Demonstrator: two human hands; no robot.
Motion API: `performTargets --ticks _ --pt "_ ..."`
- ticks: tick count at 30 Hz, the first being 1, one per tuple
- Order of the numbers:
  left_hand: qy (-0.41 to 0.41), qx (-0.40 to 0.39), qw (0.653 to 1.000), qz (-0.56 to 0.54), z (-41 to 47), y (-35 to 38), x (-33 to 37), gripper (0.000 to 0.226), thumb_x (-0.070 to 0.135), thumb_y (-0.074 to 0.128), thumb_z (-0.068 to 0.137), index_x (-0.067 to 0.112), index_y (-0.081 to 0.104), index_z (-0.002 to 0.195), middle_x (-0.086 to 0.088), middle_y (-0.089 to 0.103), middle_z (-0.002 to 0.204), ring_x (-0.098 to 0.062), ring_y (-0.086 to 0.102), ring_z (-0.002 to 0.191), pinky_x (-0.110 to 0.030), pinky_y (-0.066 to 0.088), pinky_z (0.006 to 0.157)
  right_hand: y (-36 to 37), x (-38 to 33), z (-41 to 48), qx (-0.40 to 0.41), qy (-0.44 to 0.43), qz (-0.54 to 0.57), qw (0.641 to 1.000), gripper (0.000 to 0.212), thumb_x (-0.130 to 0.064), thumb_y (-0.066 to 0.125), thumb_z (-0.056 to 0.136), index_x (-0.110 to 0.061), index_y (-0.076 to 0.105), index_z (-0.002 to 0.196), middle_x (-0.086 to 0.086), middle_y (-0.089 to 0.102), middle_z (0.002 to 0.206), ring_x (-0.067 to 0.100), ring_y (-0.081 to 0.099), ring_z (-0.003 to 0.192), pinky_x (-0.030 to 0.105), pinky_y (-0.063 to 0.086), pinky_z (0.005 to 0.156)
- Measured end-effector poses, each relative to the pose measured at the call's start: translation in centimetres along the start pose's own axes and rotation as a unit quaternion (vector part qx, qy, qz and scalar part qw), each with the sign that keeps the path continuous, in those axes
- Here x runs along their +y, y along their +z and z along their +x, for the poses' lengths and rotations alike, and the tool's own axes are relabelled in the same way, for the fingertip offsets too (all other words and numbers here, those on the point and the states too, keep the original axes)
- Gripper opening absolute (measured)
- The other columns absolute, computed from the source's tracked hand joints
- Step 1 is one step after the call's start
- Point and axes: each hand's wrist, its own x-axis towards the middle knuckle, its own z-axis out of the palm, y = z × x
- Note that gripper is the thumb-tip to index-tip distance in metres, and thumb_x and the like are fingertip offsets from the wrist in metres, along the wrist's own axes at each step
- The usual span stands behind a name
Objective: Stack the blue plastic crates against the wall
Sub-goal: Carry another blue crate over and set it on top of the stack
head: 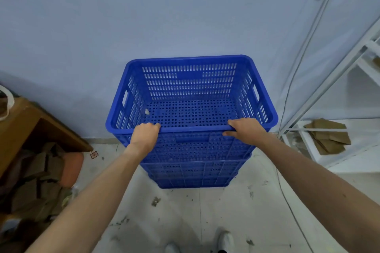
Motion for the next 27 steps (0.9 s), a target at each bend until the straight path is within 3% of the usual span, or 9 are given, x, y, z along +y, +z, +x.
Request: performTargets --ticks 5,9,14,17,20,24,27 --pt "-0.001 -0.012 1.0 0.004 0.6 0.3 -1.2 0.027 0.002 0.047 0.095 0.014 0.052 0.118 -0.005 0.061 0.086 -0.024 0.051 0.066 -0.038 0.048 0.062 0.6 -1.4 0.1 0.03 0.014 -0.023 0.999 0.039 -0.06 0.042 0.095 -0.022 0.046 0.09 -0.002 0.058 0.077 0.021 0.058 0.064 0.033 0.041 0.053" --pt "0.0 -0.008 1.0 0.006 0.6 0.6 -0.5 0.028 0.003 0.048 0.094 0.016 0.052 0.119 -0.003 0.06 0.083 -0.025 0.059 0.071 -0.038 0.044 0.064 0.7 -0.7 0.0 0.034 0.002 0.003 0.999 0.037 -0.06 0.042 0.095 -0.023 0.045 0.091 -0.003 0.06 0.083 0.021 0.06 0.068 0.034 0.045 0.056" --pt "-0.006 -0.009 1.0 0.003 0.9 0.9 -0.5 0.029 0.001 0.051 0.091 0.018 0.051 0.115 0.0 0.05 0.074 -0.025 0.053 0.067 -0.045 0.05 0.082 0.8 -1.3 -0.3 0.056 0.015 -0.012 0.998 0.037 -0.058 0.043 0.095 -0.022 0.043 0.089 -0.003 0.057 0.082 0.019 0.053 0.063 0.032 0.038 0.052" --pt "-0.018 -0.03 0.999 -0.01 1.2 0.7 -0.5 0.031 0.0 0.051 0.091 0.018 0.052 0.116 0.0 0.051 0.075 -0.026 0.06 0.075 -0.049 0.05 0.088 1.4 -1.6 -0.5 0.079 0.023 -0.002 0.997 0.035 -0.056 0.045 0.096 -0.022 0.044 0.09 -0.003 0.053 0.082 0.02 0.051 0.068 0.034 0.043 0.062" --pt "-0.029 -0.025 0.999 -0.011 0.8 0.6 0.0 0.035 0.0 0.053 0.089 0.017 0.051 0.12 -0.001 0.06 0.083 -0.026 0.064 0.082 -0.051 0.048 0.096 2.5 -1.8 -0.8 0.132 0.026 0.014 0.991 0.035 -0.055 0.05 0.094 -0.02 0.052 0.096 -0.002 0.057 0.089 0.022 0.056 0.083 0.037 0.045 0.079" --pt "-0.054 -0.023 0.998 0.001 0.0 1.0 0.9 0.046 -0.001 0.059 0.086 0.015 0.046 0.127 -0.005 0.063 0.101 -0.029 0.062 0.099 -0.054 0.041 0.105 2.7 -0.9 -0.9 0.125 -0.013 -0.019 0.992 0.036 -0.053 0.047 0.095 -0.018 0.052 0.099 -0.001 0.056 0.093 0.021 0.057 0.086 0.034 0.044 0.076" --pt "-0.056 -0.025 0.998 0.008 0.3 1.0 1.0 0.052 -0.001 0.062 0.085 0.014 0.042 0.131 -0.006 0.061 0.106 -0.03 0.061 0.102 -0.056 0.04 0.106 2.6 -0.7 -0.6 0.125 -0.009 -0.025 0.992 0.035 -0.053 0.046 0.096 -0.018 0.05 0.098 -0.001 0.054 0.092 0.02 0.056 0.084 0.032 0.044 0.073"
